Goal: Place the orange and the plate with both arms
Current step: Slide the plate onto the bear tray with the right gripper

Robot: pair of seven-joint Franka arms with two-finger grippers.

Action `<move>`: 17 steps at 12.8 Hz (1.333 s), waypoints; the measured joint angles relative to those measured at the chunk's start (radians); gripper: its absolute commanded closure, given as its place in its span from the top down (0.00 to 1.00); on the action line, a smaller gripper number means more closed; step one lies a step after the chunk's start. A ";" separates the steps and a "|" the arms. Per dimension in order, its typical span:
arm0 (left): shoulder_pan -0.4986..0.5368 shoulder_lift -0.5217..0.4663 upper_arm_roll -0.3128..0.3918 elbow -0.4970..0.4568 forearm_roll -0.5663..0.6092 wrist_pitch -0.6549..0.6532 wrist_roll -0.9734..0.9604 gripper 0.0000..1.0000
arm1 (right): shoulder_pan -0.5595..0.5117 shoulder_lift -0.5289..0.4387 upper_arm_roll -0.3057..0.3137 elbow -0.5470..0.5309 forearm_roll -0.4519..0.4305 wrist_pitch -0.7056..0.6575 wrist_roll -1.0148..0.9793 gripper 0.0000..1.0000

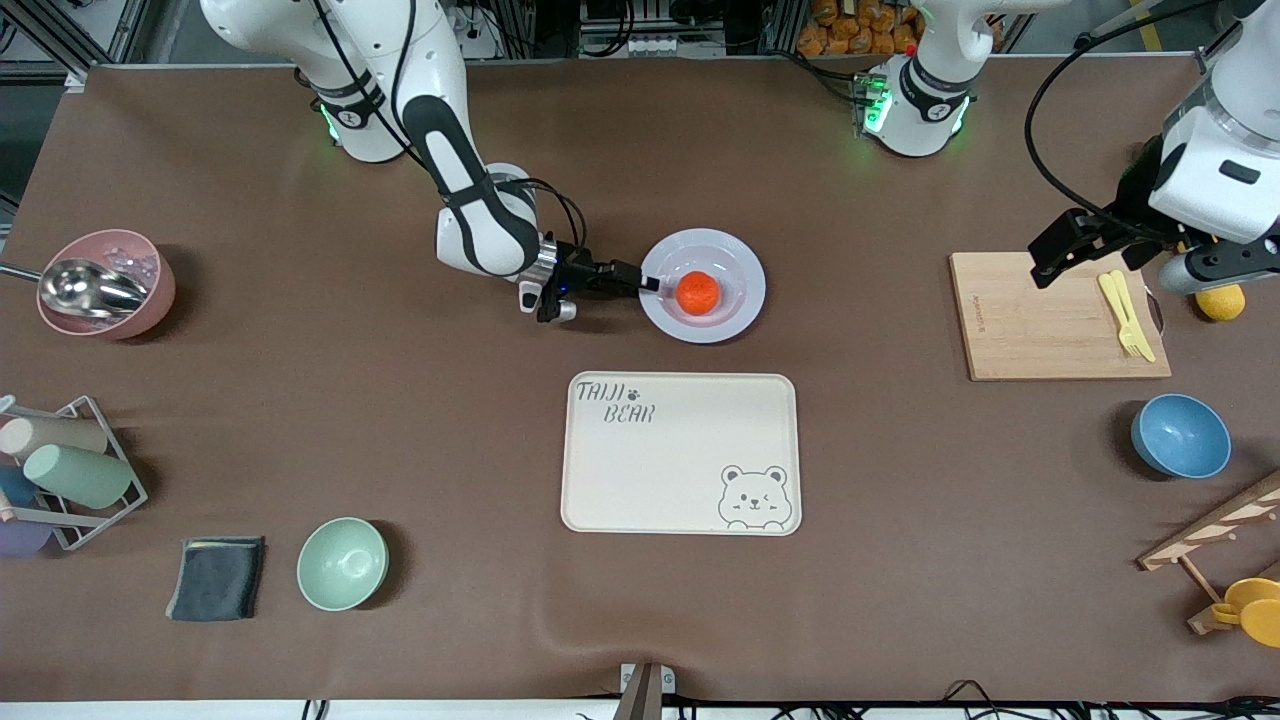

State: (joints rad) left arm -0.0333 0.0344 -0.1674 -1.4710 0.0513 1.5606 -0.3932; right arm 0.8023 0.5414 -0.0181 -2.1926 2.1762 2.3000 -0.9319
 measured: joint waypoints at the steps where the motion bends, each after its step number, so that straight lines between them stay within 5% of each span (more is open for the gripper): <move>1: -0.025 -0.006 0.029 -0.003 0.000 -0.001 0.000 1.00 | 0.003 0.005 0.000 0.002 0.000 0.000 -0.001 0.47; 4: -0.043 -0.015 0.060 -0.007 0.000 -0.005 0.000 1.00 | 0.010 0.023 0.000 0.013 0.002 0.000 -0.002 0.32; 7: -0.043 -0.015 0.065 -0.012 0.000 -0.006 0.000 1.00 | 0.016 0.025 0.000 0.014 0.002 0.000 -0.002 0.00; 17: -0.032 -0.015 0.073 -0.016 0.000 -0.006 0.000 1.00 | 0.018 -0.012 0.000 0.053 0.017 -0.003 -0.005 0.00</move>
State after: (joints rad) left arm -0.0656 0.0190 -0.0940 -1.4868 0.0513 1.5543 -0.3930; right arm 0.8199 0.5298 -0.0178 -2.1391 2.1936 2.2973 -0.9366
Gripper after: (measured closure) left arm 0.000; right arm 0.925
